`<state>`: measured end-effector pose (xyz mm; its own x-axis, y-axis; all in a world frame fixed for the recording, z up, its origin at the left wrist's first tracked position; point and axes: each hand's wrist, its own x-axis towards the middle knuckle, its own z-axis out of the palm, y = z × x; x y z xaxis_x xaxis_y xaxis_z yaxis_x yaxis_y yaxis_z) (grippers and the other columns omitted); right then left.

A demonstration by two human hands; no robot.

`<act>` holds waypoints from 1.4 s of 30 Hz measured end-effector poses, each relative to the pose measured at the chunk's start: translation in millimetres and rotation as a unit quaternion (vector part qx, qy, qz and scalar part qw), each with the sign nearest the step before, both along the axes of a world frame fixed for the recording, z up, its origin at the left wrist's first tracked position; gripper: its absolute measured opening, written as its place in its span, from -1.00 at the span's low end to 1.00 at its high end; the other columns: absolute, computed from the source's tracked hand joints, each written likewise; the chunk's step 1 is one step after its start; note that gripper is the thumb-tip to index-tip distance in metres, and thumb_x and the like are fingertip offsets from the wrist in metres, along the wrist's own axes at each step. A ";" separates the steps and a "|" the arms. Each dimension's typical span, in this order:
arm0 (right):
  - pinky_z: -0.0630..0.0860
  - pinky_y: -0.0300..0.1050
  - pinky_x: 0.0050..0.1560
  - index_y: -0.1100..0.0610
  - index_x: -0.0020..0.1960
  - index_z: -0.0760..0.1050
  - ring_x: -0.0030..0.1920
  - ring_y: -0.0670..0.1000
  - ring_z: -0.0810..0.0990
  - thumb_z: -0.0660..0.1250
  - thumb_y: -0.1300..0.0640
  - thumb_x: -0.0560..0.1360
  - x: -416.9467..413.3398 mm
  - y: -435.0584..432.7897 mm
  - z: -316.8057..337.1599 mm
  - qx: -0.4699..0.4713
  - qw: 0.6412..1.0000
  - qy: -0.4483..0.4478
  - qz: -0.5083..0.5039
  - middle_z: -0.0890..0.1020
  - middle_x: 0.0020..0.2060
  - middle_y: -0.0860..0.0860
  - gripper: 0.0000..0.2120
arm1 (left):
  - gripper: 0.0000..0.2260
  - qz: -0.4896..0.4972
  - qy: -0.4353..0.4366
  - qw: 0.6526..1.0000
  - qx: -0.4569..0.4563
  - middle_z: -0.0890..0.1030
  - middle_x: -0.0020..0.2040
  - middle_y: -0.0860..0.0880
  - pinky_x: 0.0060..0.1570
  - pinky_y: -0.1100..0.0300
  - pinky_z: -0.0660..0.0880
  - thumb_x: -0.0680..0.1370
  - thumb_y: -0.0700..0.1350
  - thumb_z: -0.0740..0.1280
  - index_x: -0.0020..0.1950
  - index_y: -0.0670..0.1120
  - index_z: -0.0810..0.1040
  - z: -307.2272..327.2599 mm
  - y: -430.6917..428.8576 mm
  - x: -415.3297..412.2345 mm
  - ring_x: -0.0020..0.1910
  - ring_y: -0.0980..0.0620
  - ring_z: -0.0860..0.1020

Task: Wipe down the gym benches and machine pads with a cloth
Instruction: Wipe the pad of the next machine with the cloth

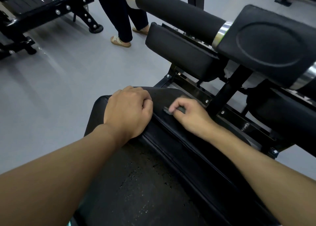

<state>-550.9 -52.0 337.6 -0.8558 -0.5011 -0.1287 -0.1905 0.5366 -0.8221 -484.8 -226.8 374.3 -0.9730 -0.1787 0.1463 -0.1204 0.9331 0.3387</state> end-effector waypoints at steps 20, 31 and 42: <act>0.59 -0.05 0.10 0.02 0.31 0.50 0.12 0.06 0.66 0.06 0.30 0.65 20.8 12.2 23.6 -0.490 0.738 -0.400 -0.236 0.66 0.16 0.13 -0.63 | -0.70 0.086 -0.008 0.993 0.077 0.52 -0.26 0.14 0.03 0.27 0.20 0.58 -0.21 0.14 0.02 0.00 0.66 10.6 35.2 20.0 -0.18 0.10 0.37; 0.30 -0.15 0.40 -0.43 0.40 0.14 0.34 -0.22 0.36 0.23 -0.01 0.62 28.8 89.9 41.2 0.120 0.962 -0.134 0.206 0.35 0.36 -0.22 -0.51 | -0.69 0.079 -0.005 0.994 0.074 0.65 -0.10 0.08 0.03 0.28 0.17 0.57 -0.17 0.11 -0.03 0.00 0.65 10.4 34.4 20.0 -0.15 0.11 0.32; 0.29 -0.49 0.21 -0.13 0.33 0.32 0.22 -0.34 0.39 0.19 0.02 0.63 35.5 71.7 44.0 0.065 0.982 -0.056 0.169 0.38 0.25 -0.27 -0.72 | -0.74 0.064 -0.011 0.997 0.052 0.64 -0.05 0.07 0.02 0.30 0.12 0.59 -0.20 0.16 0.01 -0.02 0.65 10.6 34.4 18.8 -0.13 0.13 0.28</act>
